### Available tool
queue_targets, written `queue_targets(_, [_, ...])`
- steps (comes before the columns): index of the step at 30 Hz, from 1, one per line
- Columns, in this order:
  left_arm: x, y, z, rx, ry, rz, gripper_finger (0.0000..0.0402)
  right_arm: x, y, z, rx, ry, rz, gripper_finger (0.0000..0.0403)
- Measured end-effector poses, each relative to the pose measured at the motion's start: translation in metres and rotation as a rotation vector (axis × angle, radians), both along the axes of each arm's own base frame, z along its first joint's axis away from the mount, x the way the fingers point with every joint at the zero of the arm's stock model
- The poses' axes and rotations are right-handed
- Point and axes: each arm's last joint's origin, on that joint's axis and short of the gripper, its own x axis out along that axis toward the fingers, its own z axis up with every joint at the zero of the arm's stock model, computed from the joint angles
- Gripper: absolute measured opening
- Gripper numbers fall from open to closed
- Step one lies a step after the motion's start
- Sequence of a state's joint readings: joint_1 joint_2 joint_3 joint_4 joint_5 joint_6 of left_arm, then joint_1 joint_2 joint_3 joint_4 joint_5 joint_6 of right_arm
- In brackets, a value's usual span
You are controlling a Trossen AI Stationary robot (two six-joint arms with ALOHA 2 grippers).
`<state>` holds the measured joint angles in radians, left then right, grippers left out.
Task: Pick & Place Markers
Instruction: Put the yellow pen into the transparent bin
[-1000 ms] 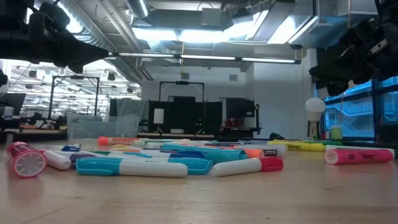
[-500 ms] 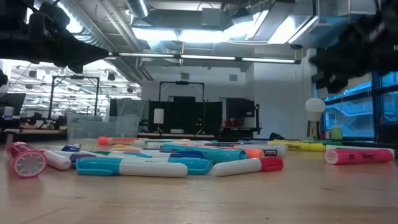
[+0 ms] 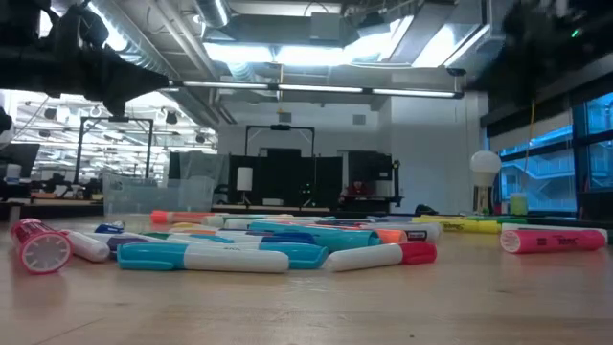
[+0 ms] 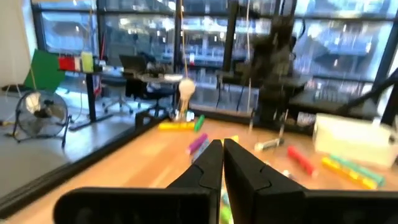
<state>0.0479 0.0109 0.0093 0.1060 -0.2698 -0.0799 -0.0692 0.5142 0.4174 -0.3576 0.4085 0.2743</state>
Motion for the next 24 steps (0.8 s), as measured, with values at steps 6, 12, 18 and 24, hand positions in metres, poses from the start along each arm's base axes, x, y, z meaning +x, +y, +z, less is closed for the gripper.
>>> queue_targets(6, [-0.001,0.000,0.006,0.024,-0.056,0.010,0.0008,0.028,-0.002,-0.018,0.110,0.225,0.008,0.0021])
queue_targets(12, [-0.001,0.003,0.006,0.084,-0.023,0.106,0.0011,0.054,-0.015,-0.036,0.224,0.397,-0.040,0.0085])
queue_targets(18, [-0.002,0.012,0.005,0.020,-0.026,0.329,0.0021,0.073,-0.036,-0.059,0.279,0.563,-0.090,0.0141])
queue_targets(24, [0.002,0.016,0.001,0.067,0.046,0.335,0.0031,0.086,-0.051,-0.077,0.317,0.670,-0.118,0.0139])
